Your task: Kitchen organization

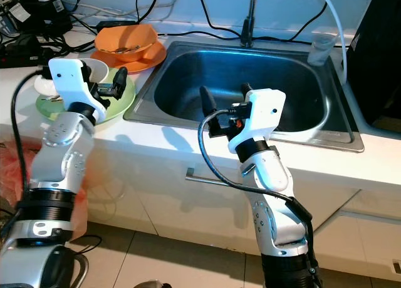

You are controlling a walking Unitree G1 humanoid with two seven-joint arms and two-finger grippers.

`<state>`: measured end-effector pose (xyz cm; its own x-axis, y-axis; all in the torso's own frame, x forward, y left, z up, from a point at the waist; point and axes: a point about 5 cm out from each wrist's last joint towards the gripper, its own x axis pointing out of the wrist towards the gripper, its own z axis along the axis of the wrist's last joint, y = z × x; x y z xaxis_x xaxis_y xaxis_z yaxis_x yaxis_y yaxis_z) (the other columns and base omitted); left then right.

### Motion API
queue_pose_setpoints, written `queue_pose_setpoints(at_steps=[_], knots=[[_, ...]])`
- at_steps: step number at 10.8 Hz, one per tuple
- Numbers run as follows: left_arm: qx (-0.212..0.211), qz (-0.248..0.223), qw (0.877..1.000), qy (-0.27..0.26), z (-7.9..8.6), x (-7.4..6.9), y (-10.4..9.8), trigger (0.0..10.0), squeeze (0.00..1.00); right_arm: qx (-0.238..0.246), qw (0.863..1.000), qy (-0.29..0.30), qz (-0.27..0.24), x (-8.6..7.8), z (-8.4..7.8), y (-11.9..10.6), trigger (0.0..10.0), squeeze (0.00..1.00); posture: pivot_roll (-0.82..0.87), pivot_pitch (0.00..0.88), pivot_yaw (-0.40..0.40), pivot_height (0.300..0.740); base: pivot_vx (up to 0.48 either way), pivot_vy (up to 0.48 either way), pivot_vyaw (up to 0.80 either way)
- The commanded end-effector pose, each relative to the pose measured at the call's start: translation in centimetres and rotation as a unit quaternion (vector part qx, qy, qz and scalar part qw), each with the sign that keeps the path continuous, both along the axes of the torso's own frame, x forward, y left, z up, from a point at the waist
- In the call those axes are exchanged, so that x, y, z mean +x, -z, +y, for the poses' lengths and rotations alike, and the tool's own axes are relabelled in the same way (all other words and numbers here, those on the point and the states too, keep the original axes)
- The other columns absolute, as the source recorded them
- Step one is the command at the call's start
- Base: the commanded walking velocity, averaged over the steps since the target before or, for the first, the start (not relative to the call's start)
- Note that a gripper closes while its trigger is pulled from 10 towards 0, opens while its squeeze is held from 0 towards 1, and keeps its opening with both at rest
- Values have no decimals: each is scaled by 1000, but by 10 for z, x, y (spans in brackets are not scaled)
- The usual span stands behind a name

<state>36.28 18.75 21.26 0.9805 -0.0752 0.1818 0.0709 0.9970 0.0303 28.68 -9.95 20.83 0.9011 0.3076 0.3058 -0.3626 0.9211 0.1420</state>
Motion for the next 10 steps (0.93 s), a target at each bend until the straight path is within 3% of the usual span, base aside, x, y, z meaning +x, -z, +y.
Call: queue_pose_setpoints(at_steps=[1,3,10], knots=[[23,5,1000,13,-1,1,0,10000,0,4,1000,-5,-10,2,1,-4,10000,0,96,26,45,740,0,0,0],[91,8,996,16,2,-1,7,10000,0,5,1000,-5,-12,3,2,-5,10000,0,98,24,46,740,0,0,0],[158,14,987,12,16,5,16,10000,0,10,1000,-4,-12,1,3,-4,10000,0,100,36,56,740,0,0,0]])
